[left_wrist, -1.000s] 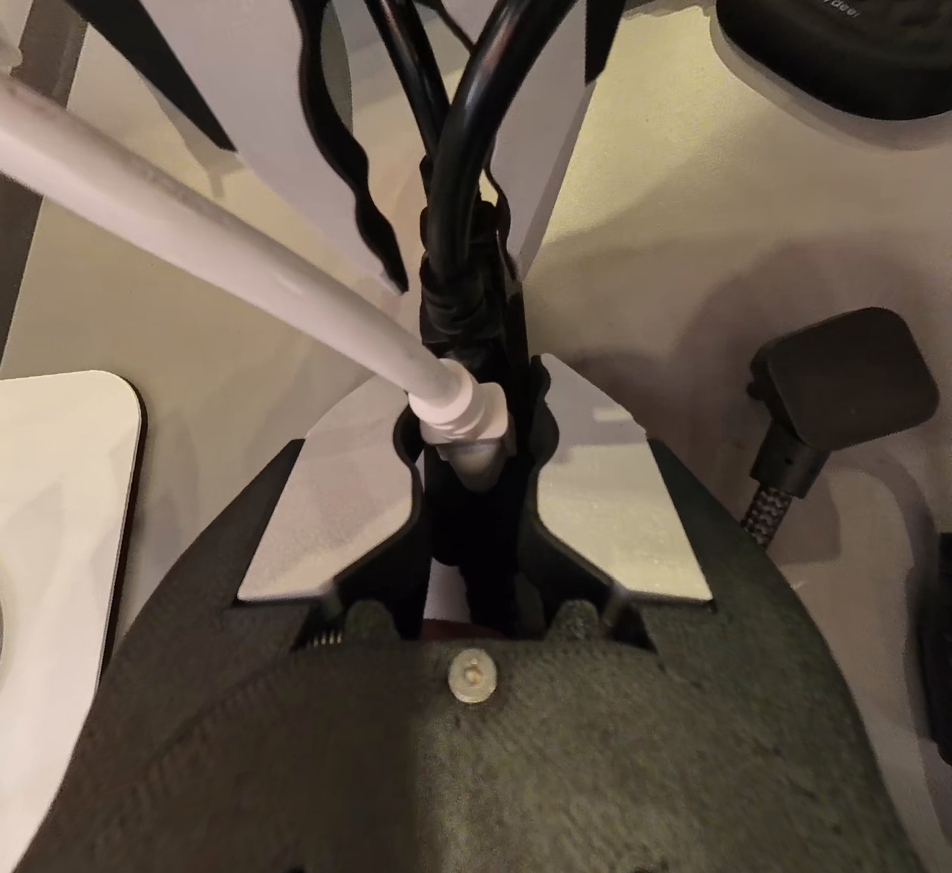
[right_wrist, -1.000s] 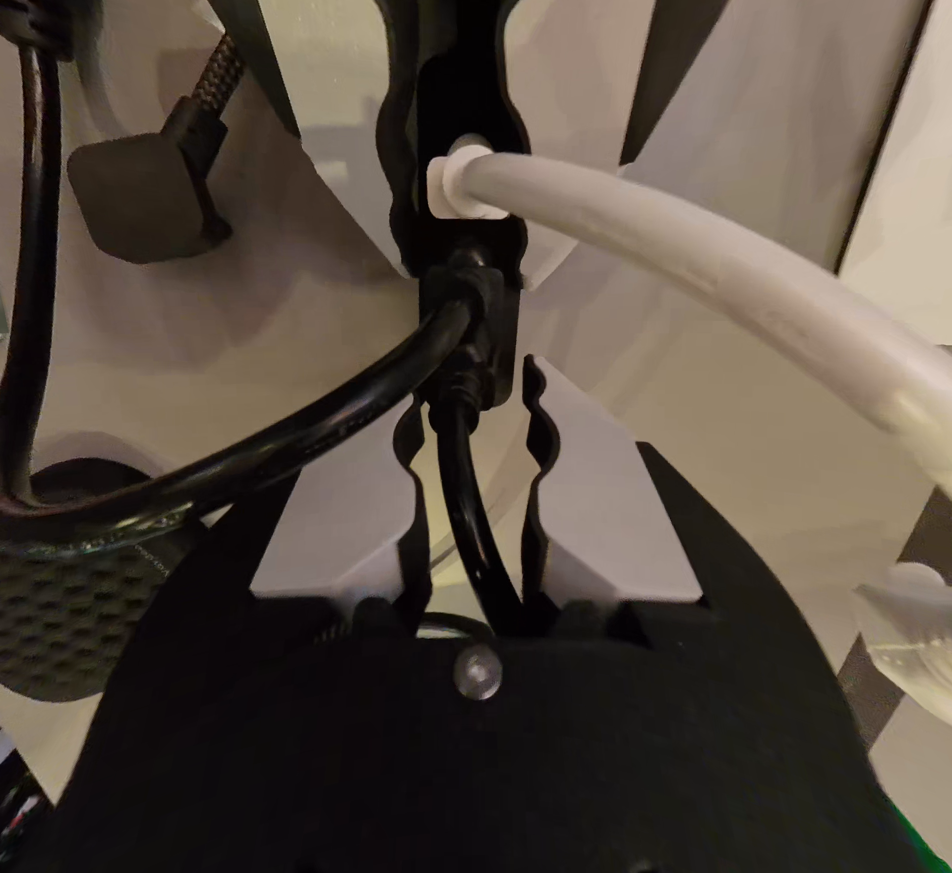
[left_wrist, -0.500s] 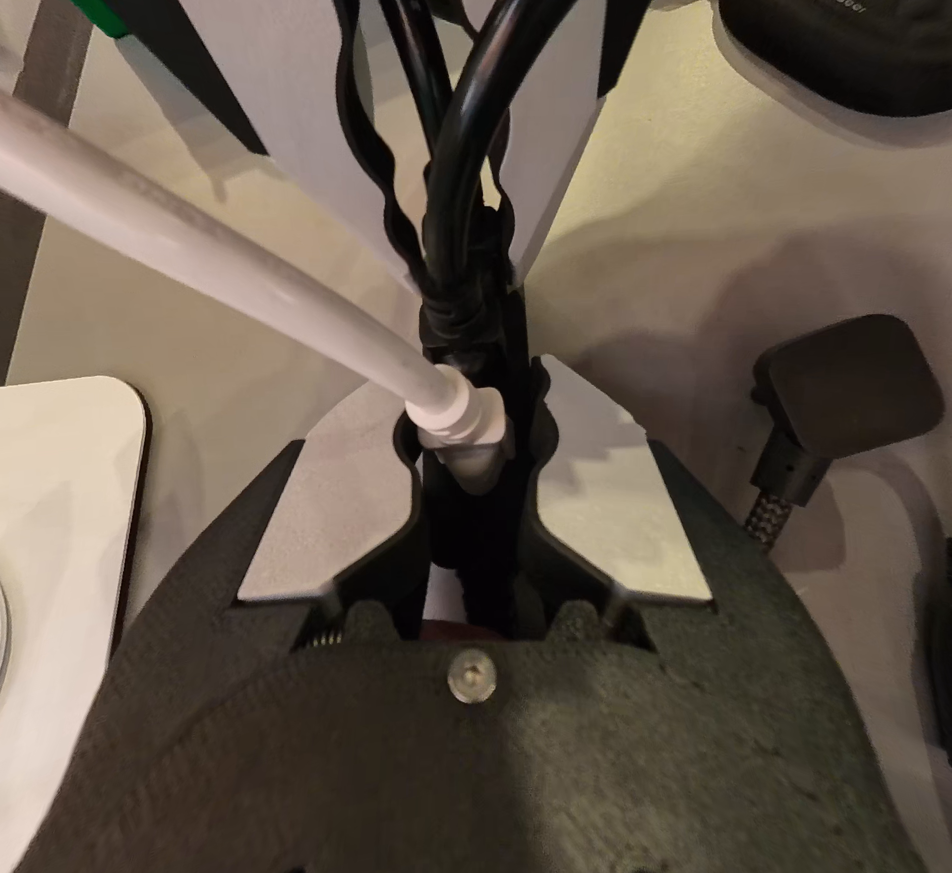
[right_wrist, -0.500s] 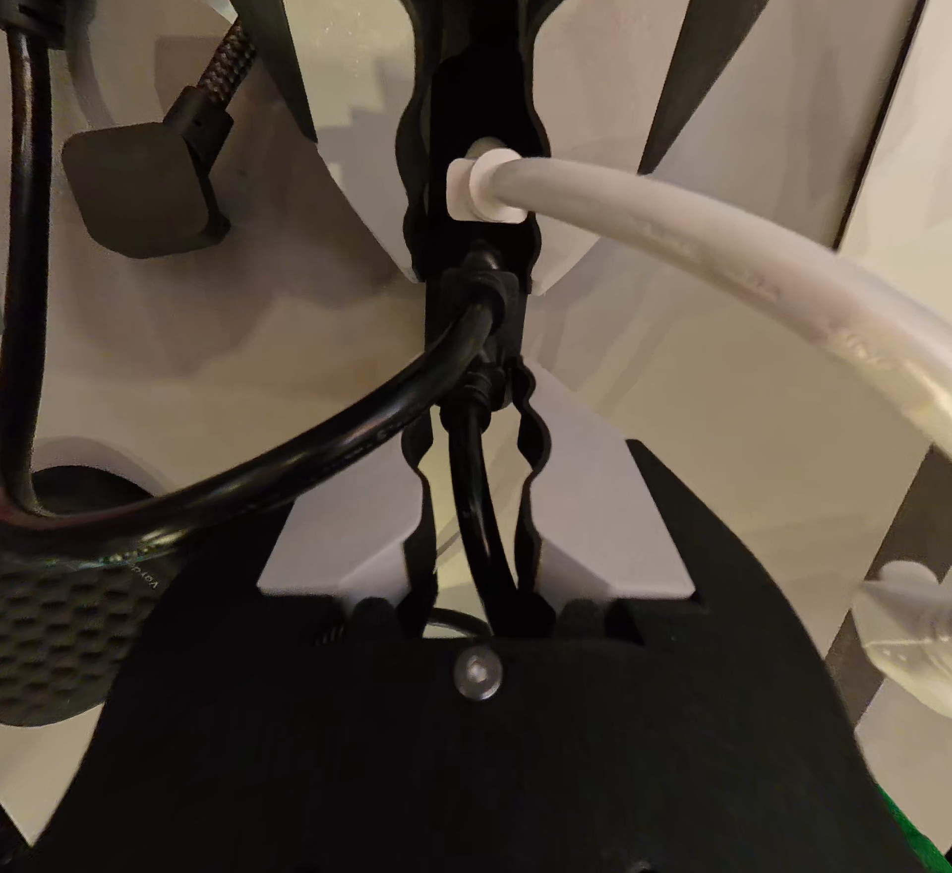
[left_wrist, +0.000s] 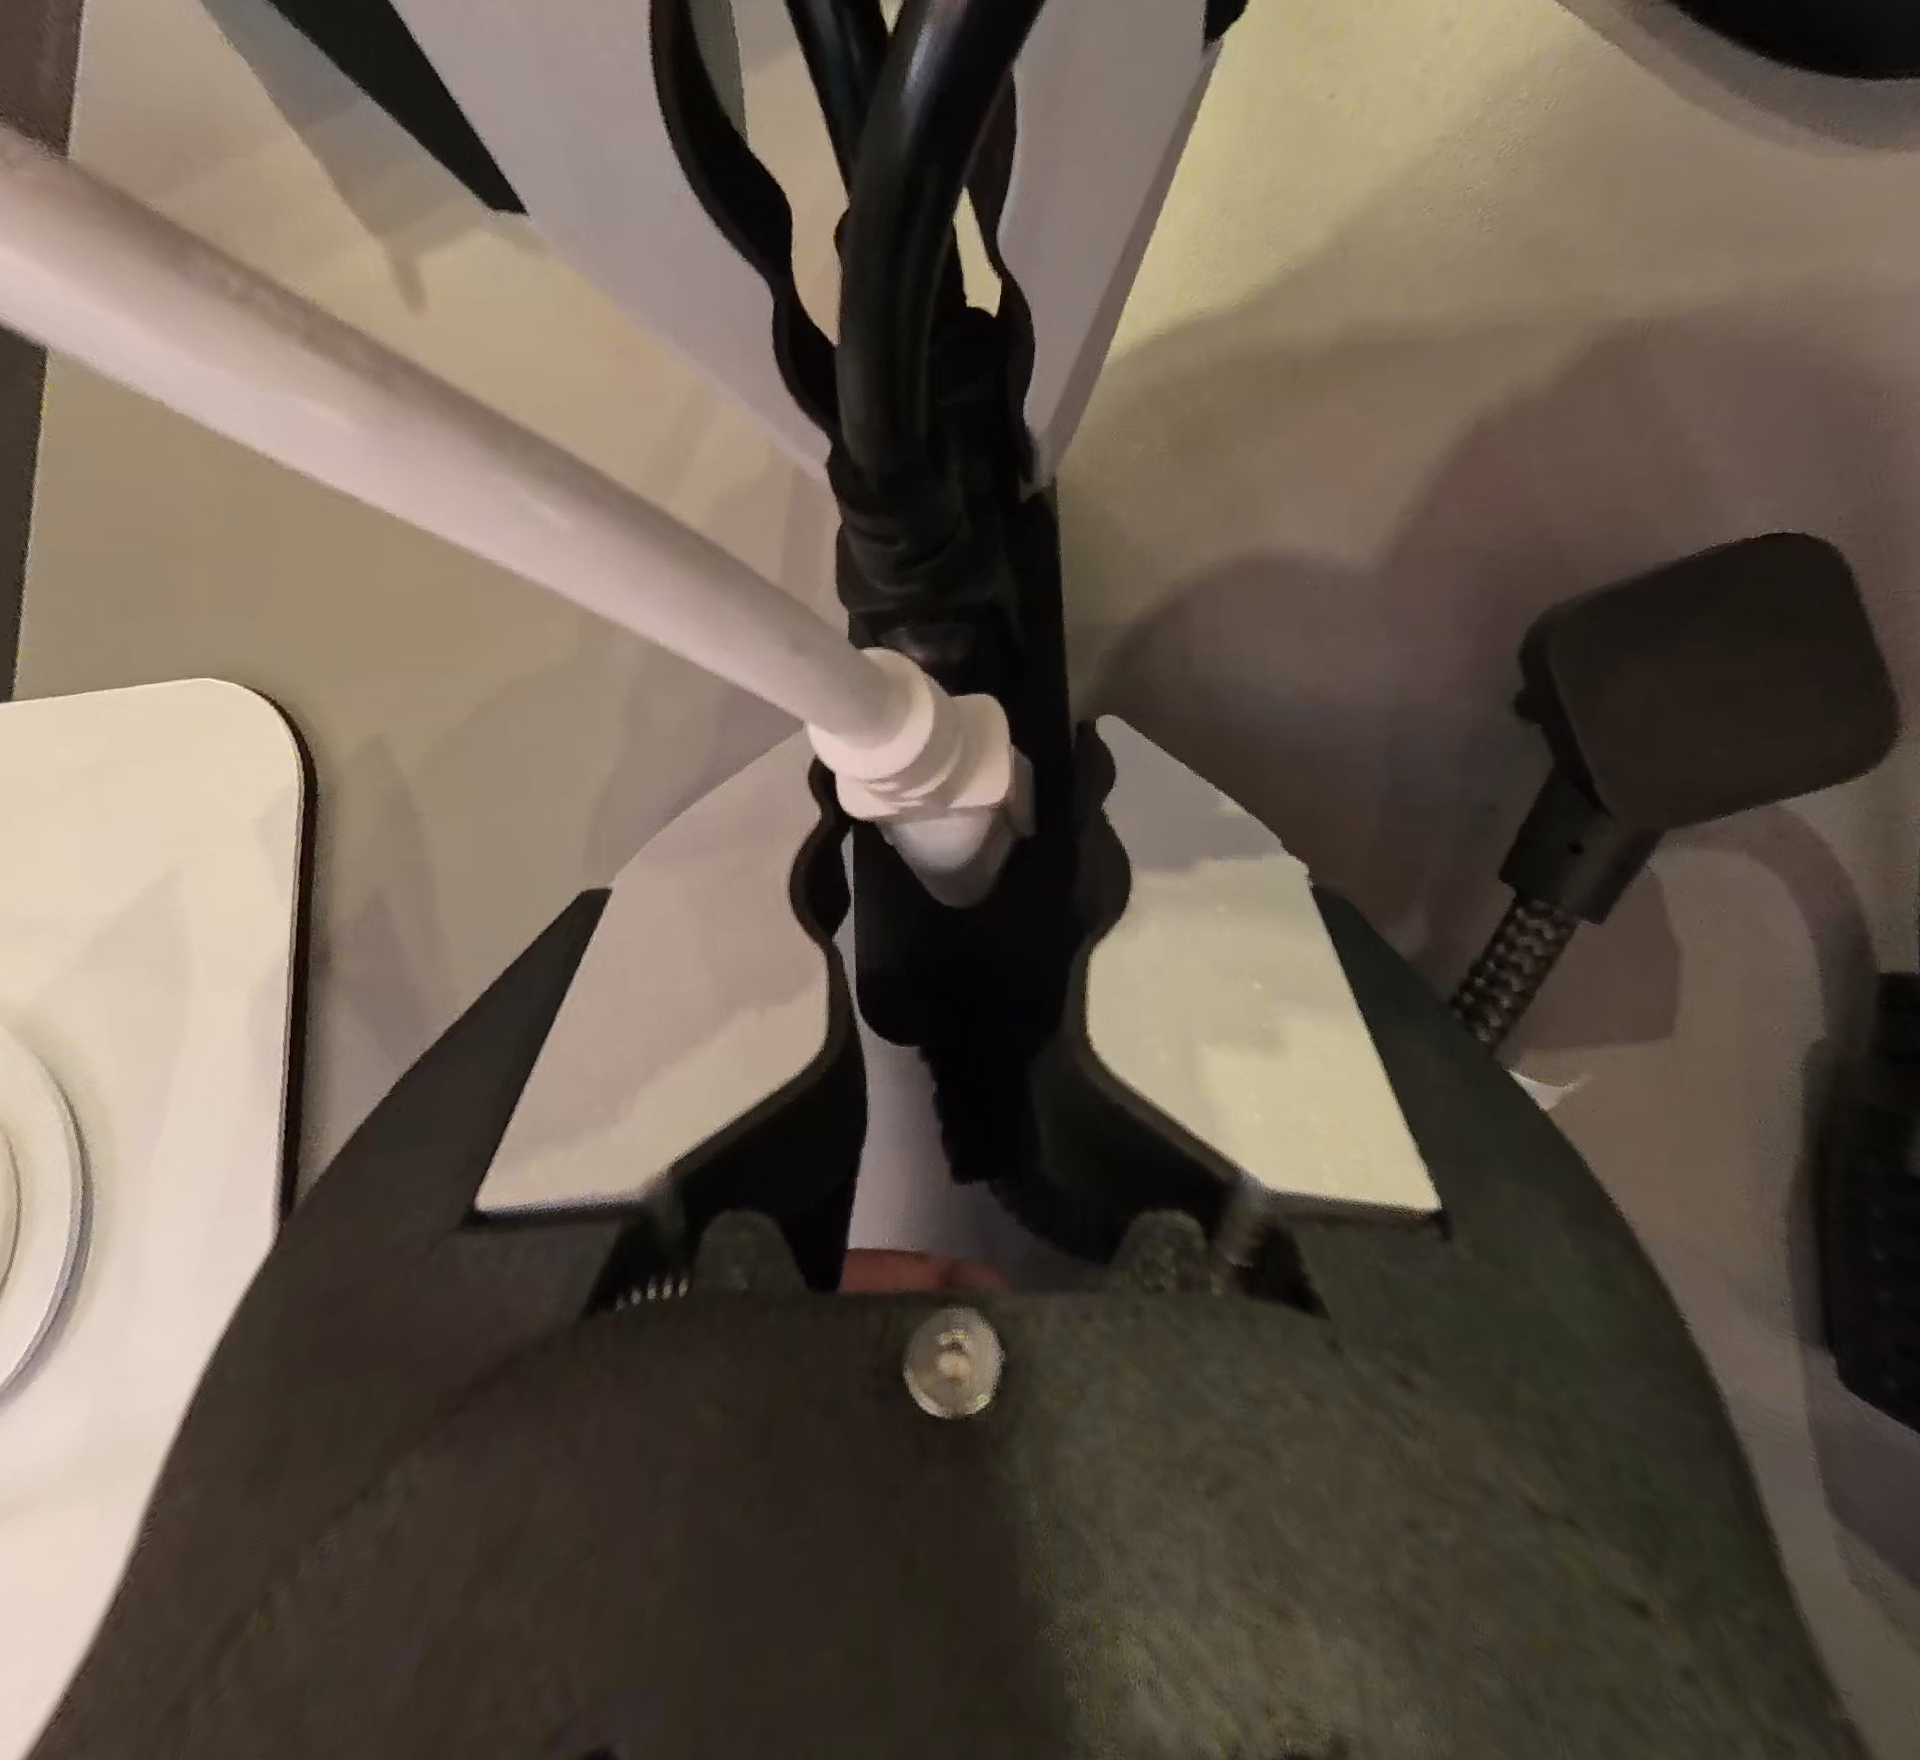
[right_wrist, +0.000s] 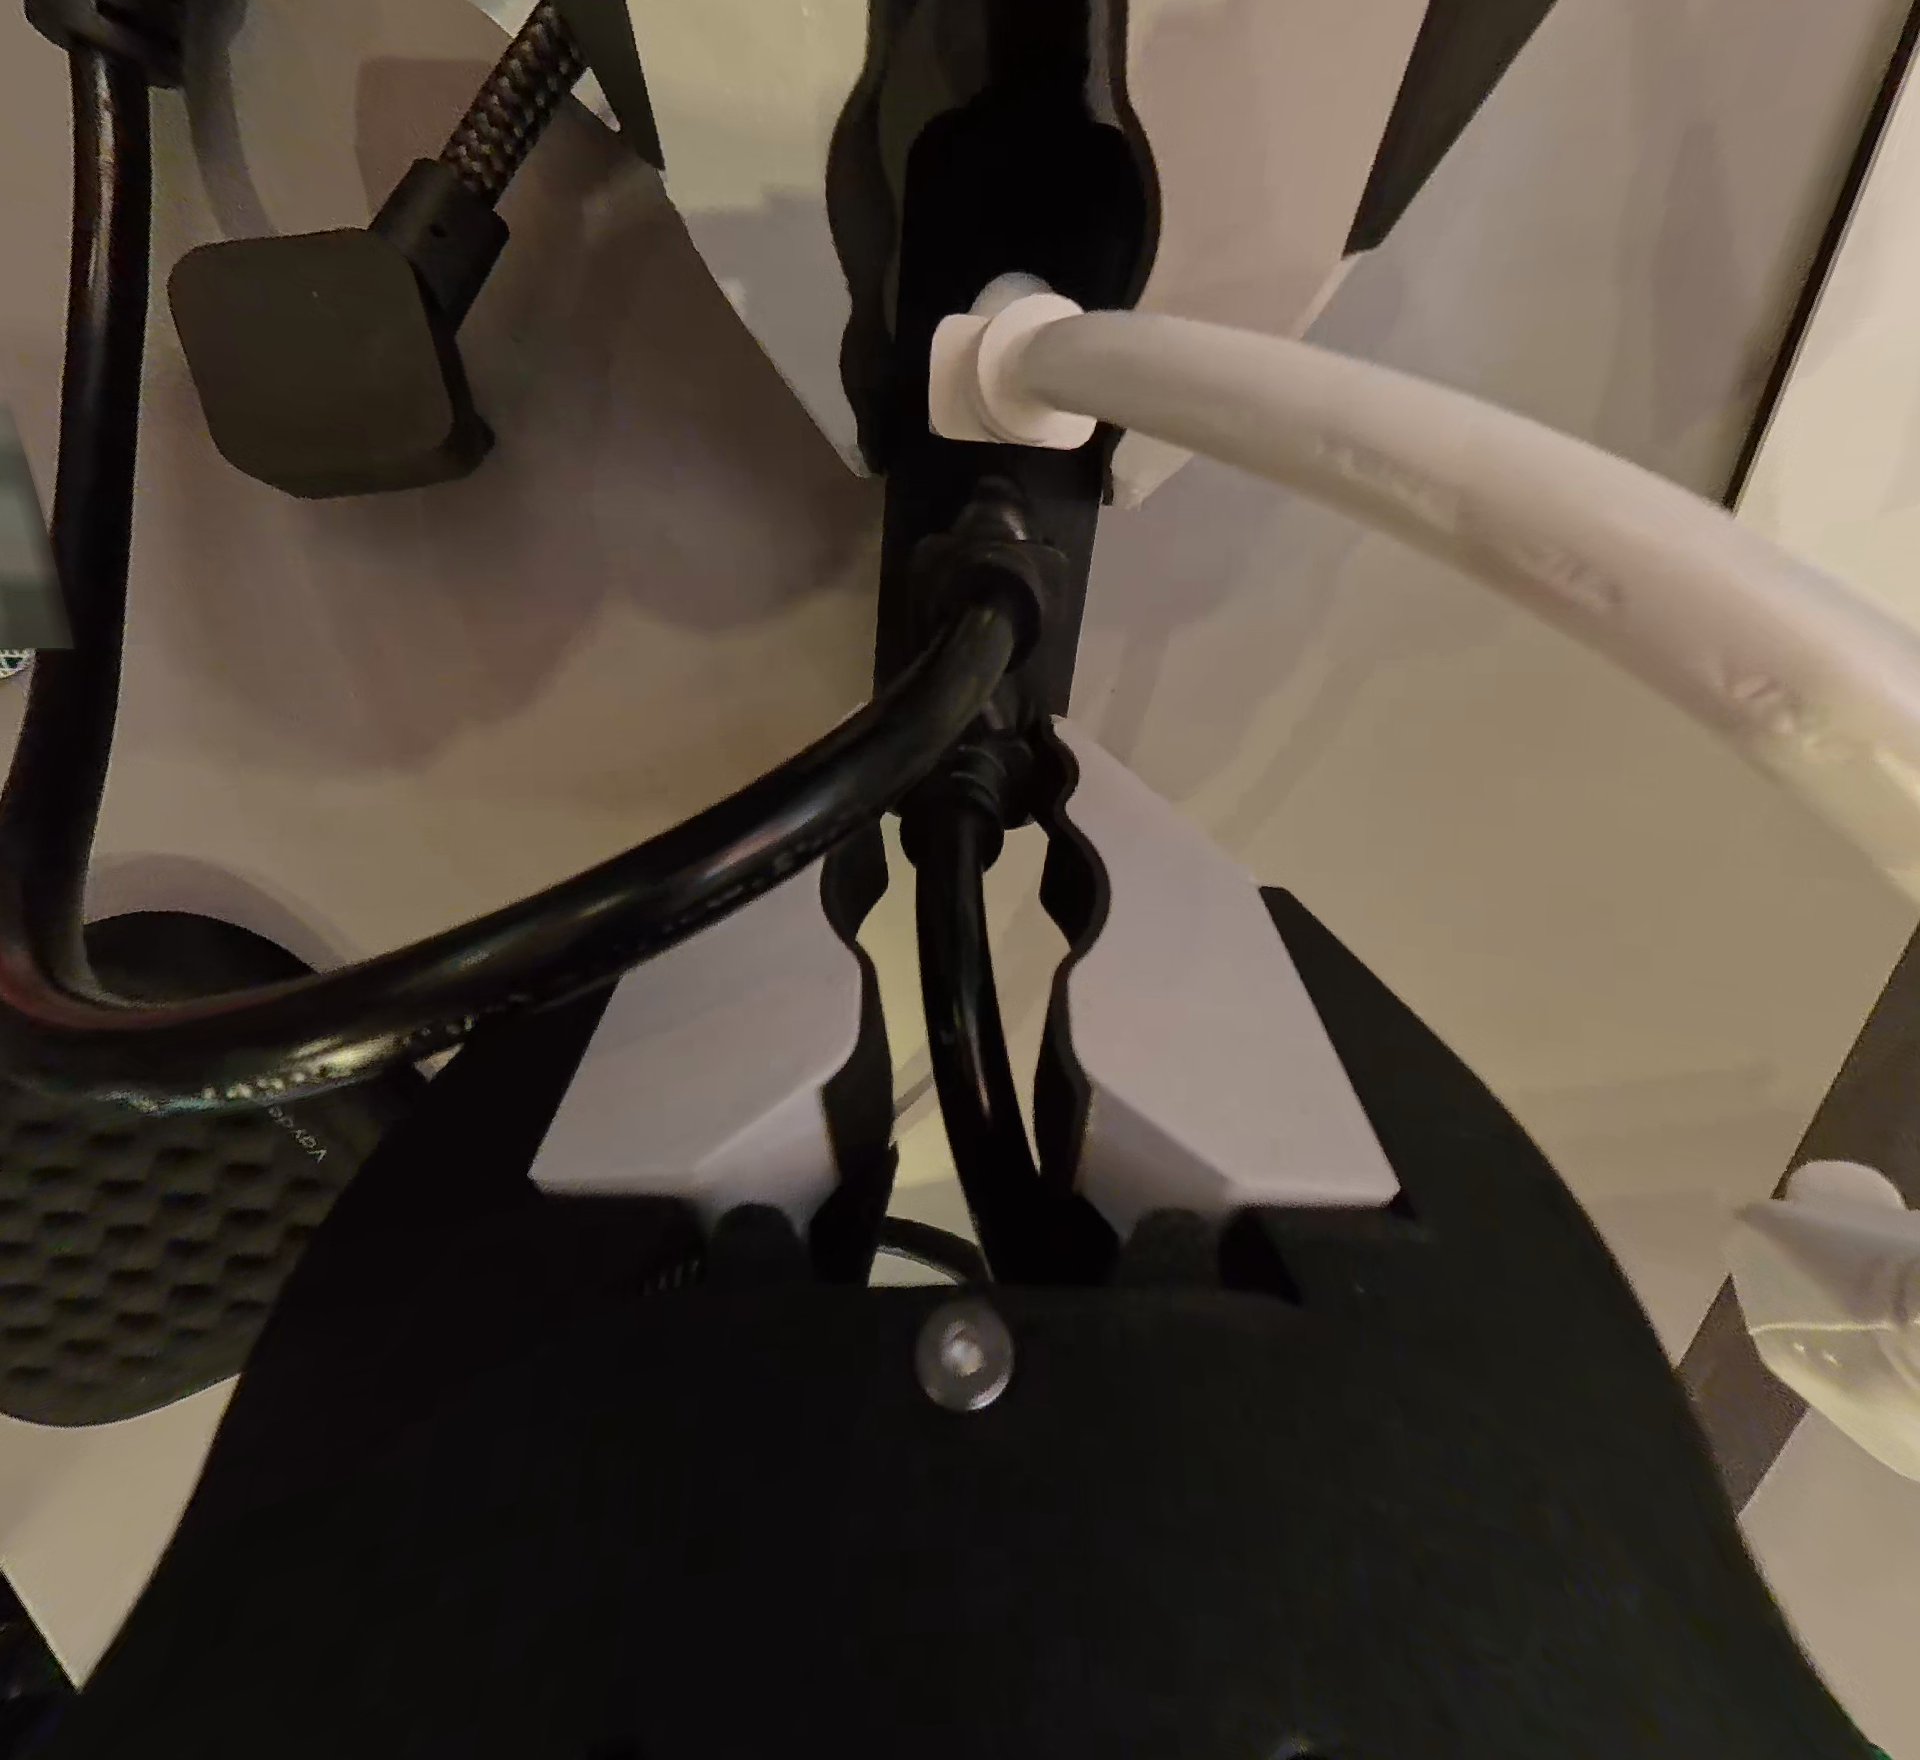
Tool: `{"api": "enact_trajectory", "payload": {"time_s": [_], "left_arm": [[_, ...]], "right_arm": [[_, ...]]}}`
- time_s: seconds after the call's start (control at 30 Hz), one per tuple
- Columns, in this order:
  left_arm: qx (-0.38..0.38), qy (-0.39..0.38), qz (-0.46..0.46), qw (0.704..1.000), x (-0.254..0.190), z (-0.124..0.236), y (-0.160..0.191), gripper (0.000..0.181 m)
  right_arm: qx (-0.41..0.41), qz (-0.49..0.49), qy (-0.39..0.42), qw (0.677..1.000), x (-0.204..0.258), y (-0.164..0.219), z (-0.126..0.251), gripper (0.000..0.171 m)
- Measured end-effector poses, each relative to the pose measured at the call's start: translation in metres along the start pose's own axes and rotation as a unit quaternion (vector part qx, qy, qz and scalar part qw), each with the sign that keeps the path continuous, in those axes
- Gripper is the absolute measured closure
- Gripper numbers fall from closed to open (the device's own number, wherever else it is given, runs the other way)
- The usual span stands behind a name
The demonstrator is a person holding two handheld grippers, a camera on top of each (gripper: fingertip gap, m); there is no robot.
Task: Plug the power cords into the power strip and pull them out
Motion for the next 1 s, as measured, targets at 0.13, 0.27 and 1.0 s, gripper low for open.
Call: {"api": "enact_trajectory", "payload": {"time_s": [0.13, 0.27, 1.0], "left_arm": [[-0.004, 0.002, 0.01, 1.0, 0.001, -0.001, 0.001, 0.14], [-0.004, 0.002, 0.014, 1.0, 0.001, -0.002, 0.002, 0.14], [-0.018, 0.011, 0.025, 0.999, 0.005, 0.012, 0.005, 0.15]], "right_arm": [[0.003, 0.003, 0.001, 1.0, 0.0, -0.001, 0.0, 0.149], [0.003, 0.01, 0.016, 1.0, 0.002, -0.002, 0.001, 0.15], [0.004, 0.026, 0.023, 0.999, 0.002, 0.0, 0.002, 0.149]]}}
Point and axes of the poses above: each gripper's, where its closed fingertips meet, z back along the fingers, y out of its underside, x = y × z across the jaws, the point moved 7 cm from there along z, back along the fingers, and after that the axes turned 4 degrees about x, right-handed, at the moved point
